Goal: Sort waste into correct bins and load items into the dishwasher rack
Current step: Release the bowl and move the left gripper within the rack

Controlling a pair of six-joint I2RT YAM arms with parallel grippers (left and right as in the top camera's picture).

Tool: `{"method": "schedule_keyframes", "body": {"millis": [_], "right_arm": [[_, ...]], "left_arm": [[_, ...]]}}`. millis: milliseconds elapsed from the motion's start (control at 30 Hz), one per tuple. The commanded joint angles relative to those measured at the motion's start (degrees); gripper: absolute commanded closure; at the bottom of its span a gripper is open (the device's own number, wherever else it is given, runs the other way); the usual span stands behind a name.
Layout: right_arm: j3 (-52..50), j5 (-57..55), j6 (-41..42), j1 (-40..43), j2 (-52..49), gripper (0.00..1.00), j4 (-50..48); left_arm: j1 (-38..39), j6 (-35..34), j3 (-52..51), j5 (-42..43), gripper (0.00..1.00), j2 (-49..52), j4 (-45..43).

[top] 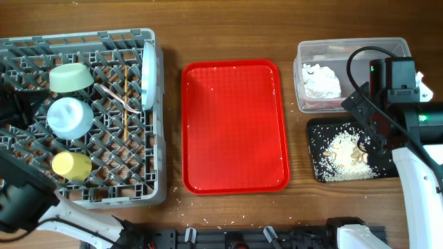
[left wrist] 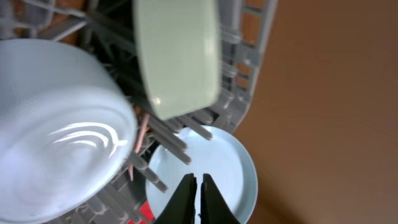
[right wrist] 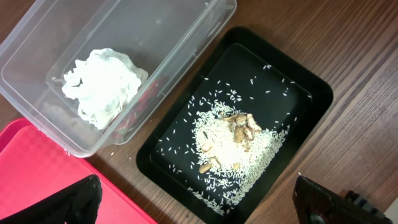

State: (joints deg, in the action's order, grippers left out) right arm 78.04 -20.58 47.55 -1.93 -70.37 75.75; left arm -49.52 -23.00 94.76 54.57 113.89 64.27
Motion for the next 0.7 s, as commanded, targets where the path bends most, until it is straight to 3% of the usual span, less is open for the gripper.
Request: {"method": "schedule_keyframes", "body": {"millis": [0,167,300,467,667], "right_arm": [[0.26,0.07,0.48,0.13,0.46,0.0,-0.09],[0.26,0.09,0.48,0.13,0.46,0.0,-0.09],[0.26,0.09,0.48,0.13,0.46,0.0,-0.09],[0.26,0.09,0.48,0.13,0.46,0.0,-0.09],[0.26,0.07,0.48,0.13,0.46,0.0,-0.09]], "left_arm": [[1.92,-0.02,0.07,1.57,0.96,-4.87,-3.58],[9.03,-2.08,0.07,-2.97,0.96,-4.81,-12.81],[16.26,-14.45,0.07,-27.54,0.96,-4.81,-19.21],[20.96,-14.97,0.07,-44.26,0.96,-4.7,-22.95],[21.29,-14.97,0.07,-43.63,0.96,-1.51,-23.37]]}}
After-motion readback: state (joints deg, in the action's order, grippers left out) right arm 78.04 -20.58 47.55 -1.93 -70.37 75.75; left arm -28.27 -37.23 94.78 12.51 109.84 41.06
